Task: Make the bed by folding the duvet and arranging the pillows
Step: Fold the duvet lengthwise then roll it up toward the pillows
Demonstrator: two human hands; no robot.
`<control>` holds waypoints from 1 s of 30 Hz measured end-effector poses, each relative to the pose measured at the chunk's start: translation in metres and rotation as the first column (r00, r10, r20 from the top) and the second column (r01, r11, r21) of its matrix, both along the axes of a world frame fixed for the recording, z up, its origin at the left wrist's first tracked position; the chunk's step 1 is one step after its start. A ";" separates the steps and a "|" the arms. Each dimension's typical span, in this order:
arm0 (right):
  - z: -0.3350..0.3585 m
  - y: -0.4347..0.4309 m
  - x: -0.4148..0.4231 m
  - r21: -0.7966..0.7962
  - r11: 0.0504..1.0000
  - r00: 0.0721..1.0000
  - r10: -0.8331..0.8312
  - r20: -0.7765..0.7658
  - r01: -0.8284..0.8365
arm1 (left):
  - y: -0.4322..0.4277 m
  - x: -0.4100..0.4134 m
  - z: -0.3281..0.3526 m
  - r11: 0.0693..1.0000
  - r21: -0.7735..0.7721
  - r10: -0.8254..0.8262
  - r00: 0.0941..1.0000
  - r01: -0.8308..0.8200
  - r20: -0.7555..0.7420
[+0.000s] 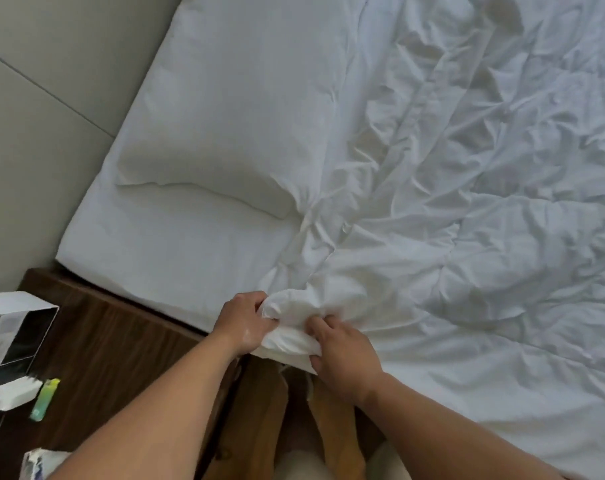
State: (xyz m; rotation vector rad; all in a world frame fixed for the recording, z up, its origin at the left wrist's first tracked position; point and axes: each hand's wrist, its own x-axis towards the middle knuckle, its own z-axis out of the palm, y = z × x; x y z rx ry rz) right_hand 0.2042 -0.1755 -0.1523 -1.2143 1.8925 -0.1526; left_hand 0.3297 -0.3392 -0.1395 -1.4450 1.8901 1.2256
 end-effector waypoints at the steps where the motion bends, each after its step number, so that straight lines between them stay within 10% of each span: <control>1: -0.012 -0.005 0.005 0.015 1.000 1.000 -0.010 0.003 0.010 | -0.008 0.002 -0.011 0.998 0.009 -0.056 0.998 0.056 0.000; 19: -0.059 -0.031 0.010 0.040 0.979 0.978 -0.200 0.053 0.198 | -0.034 0.021 -0.079 0.959 0.101 -0.266 0.964 0.263 0.008; 30: -0.019 -0.094 -0.194 -0.242 0.619 0.607 -0.784 -0.128 0.748 | -0.073 -0.220 -0.046 0.959 -0.116 -0.283 0.896 0.258 -0.343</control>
